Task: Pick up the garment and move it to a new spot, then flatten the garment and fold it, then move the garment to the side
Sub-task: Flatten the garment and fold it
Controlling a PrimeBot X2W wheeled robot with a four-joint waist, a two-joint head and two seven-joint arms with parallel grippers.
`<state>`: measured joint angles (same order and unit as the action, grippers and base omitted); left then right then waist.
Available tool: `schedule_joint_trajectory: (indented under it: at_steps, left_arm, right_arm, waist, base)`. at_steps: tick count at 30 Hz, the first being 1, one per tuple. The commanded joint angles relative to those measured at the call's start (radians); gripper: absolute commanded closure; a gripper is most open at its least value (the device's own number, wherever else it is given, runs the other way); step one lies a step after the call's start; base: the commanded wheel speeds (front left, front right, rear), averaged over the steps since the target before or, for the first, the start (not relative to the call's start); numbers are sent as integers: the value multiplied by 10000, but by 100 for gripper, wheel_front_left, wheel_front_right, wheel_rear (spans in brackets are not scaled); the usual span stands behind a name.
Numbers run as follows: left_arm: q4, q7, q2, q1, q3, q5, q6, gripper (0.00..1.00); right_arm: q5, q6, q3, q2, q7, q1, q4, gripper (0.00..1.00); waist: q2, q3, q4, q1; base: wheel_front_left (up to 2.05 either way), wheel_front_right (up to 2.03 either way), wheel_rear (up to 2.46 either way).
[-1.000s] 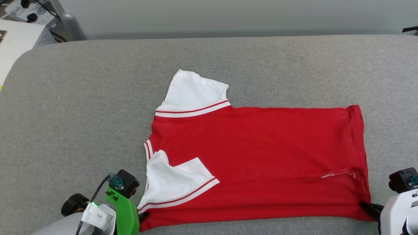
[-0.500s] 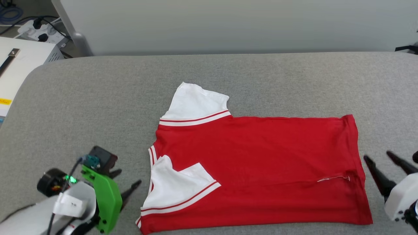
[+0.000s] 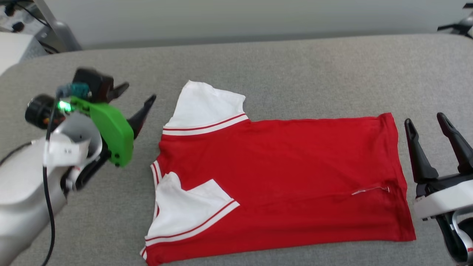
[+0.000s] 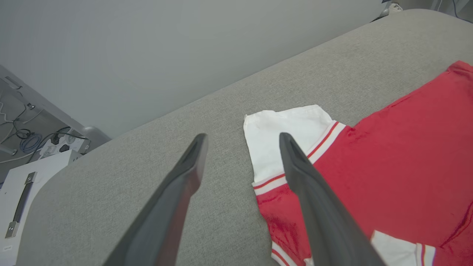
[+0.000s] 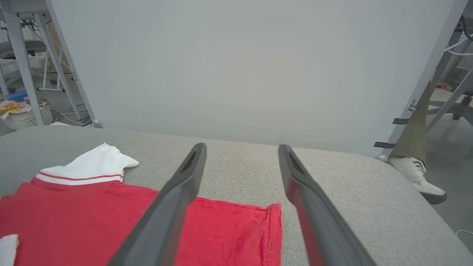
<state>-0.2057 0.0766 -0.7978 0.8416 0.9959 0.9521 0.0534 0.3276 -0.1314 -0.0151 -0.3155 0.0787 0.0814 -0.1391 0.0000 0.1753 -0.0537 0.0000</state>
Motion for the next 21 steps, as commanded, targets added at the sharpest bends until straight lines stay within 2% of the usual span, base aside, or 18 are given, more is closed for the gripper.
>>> schedule_joint_trajectory:
  at_steps: [1, 6, 9, 15, 21]
  left_arm:
    - [-227, 190, 140, 425, -72, 43, -196, 0]
    - [-1280, 1855, 636, 1852, -109, 682, -995, 0]
    - [-1980, 3801, 899, 2817, 73, 1262, -1304, 0]
    - [-3036, 5861, 1433, 4482, 198, 1560, -1428, 0]
    - [-3975, 6859, 1771, 5367, 609, 1247, -1526, 0]
  right_arm:
    - [-114, 7, -43, 82, 21, 156, -194, 0]
    - [-245, 7, -277, 246, -143, 391, -716, 0]
    - [-239, 7, -409, 226, -171, 671, -883, 0]
    - [-181, 7, -634, 157, -98, 1261, -938, 0]
    - [-89, 7, -884, 83, 69, 1759, -873, 0]
  waist:
    - [0, 636, -380, 0]
    - [0, 1532, -751, 0]
    - [0, 2141, -984, 0]
    - [0, 3155, -1372, 0]
    - [0, 3876, -1687, 0]
  base:
    - [0, 0, 0]
    - [0, 0, 0]
    - [0, 0, 0]
    - [0, 0, 0]
    - [0, 0, 0]
